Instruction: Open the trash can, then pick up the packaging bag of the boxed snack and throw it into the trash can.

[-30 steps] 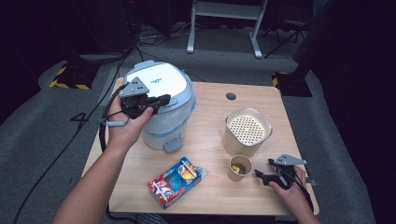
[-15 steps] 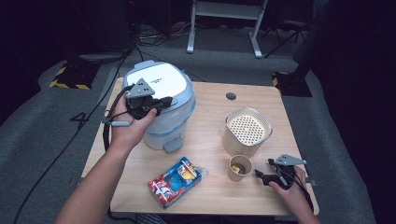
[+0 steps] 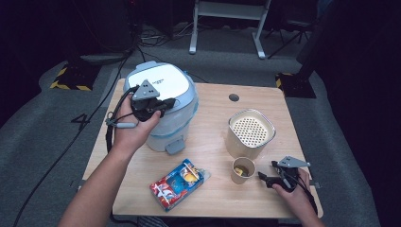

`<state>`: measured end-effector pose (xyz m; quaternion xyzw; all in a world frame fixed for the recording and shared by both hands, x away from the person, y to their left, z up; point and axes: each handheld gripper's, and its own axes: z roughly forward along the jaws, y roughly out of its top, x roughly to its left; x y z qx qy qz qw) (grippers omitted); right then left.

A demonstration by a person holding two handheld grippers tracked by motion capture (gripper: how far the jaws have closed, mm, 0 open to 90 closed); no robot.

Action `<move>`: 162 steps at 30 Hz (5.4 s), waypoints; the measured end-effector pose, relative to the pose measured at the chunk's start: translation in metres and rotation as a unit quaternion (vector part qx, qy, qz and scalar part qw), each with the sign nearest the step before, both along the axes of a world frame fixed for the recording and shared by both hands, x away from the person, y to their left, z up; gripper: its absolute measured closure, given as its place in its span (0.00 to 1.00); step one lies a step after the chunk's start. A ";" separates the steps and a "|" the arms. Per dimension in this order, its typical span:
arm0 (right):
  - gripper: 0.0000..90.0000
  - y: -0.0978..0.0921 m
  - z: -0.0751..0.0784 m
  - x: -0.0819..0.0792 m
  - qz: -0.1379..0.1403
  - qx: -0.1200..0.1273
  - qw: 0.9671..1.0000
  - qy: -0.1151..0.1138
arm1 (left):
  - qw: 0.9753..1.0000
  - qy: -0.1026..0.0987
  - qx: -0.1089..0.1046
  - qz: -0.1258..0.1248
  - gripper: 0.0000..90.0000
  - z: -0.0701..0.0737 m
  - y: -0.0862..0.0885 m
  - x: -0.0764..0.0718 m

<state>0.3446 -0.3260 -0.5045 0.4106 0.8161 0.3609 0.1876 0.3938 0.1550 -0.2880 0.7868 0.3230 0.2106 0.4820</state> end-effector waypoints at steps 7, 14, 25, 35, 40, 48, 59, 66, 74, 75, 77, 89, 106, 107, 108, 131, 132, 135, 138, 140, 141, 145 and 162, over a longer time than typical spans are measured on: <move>0.22 0.000 0.000 0.000 0.000 0.000 1.000 0.000 | 1.000 0.001 0.000 0.001 1.00 0.000 0.000 0.000; 0.22 0.000 0.000 0.000 0.000 0.000 1.000 0.000 | 1.000 0.009 -0.006 -0.002 1.00 0.000 -0.001 0.000; 0.22 0.000 0.000 0.000 0.000 0.000 1.000 0.000 | 0.998 -0.012 -0.032 -0.051 0.64 -0.001 -0.012 -0.008; 0.22 0.000 0.000 0.000 0.000 0.000 1.000 0.000 | 0.997 0.002 -0.034 -0.064 0.54 -0.005 -0.011 -0.024; 0.22 0.000 0.000 0.000 0.000 0.000 1.000 0.000 | 0.997 0.015 -0.032 -0.071 0.52 -0.017 -0.009 -0.031; 0.22 0.000 0.000 0.000 0.000 0.001 1.000 0.000 | 0.996 0.027 -0.030 -0.080 0.52 -0.040 -0.005 -0.046; 0.22 0.000 0.000 0.000 0.000 0.001 1.000 0.001 | 0.994 0.068 -0.042 -0.079 0.53 -0.096 -0.001 -0.053; 0.22 0.000 0.000 0.001 0.002 0.000 1.000 0.000 | 0.989 0.125 -0.040 -0.060 0.56 -0.135 0.005 -0.053; 0.22 0.000 0.000 0.001 0.002 0.000 1.000 0.000 | 0.984 0.164 -0.031 -0.062 0.55 -0.167 0.006 -0.057; 0.22 0.000 0.000 0.001 0.002 0.000 1.000 0.000 | 0.983 0.167 -0.030 -0.062 0.54 -0.169 0.005 -0.057; 0.22 0.000 0.000 0.001 0.002 0.001 1.000 0.000 | 0.982 0.177 -0.027 -0.063 0.55 -0.175 0.005 -0.057; 0.22 0.000 0.000 0.001 0.002 0.000 1.000 0.000 | 0.975 0.216 0.013 -0.057 0.56 -0.194 0.003 -0.054; 0.22 0.000 0.000 0.001 0.002 0.000 1.000 0.000 | 0.965 0.249 0.053 -0.065 0.84 -0.197 0.000 -0.053; 0.22 0.000 0.000 0.001 0.002 0.000 1.000 0.000 | 0.965 0.249 0.053 -0.065 0.85 -0.197 0.000 -0.053; 0.22 0.000 0.000 0.001 0.002 0.000 1.000 0.000 | 0.965 0.249 0.059 -0.065 0.85 -0.196 0.000 -0.053; 0.22 0.000 0.000 0.001 0.002 0.000 1.000 0.000 | 0.987 0.152 -0.005 -0.059 0.88 -0.159 0.003 -0.058; 0.22 0.000 0.000 0.001 0.002 0.000 1.000 0.000 | 0.988 0.141 -0.015 -0.056 0.88 -0.153 0.004 -0.057; 0.22 0.000 0.000 0.001 0.002 0.000 1.000 0.000 | 0.991 0.120 -0.026 -0.054 0.88 -0.145 0.004 -0.057; 0.22 0.000 0.000 0.001 0.002 0.000 1.000 0.000 | 0.993 0.102 -0.031 -0.055 0.88 -0.137 0.006 -0.056; 0.22 0.000 0.000 0.001 0.002 0.000 1.000 0.000 | 0.994 0.090 -0.038 -0.054 0.88 -0.132 0.007 -0.056; 0.22 0.000 0.000 0.001 0.002 0.000 1.000 0.000 | 0.994 0.086 -0.042 -0.051 0.88 -0.129 0.007 -0.056; 0.22 0.000 0.000 0.001 0.001 0.000 1.000 0.000 | 0.995 0.065 -0.054 -0.048 0.88 -0.118 0.010 -0.055; 0.22 0.000 0.000 0.001 0.002 0.000 1.000 0.000 | 0.992 -0.019 -0.122 -0.022 0.88 -0.074 0.021 -0.051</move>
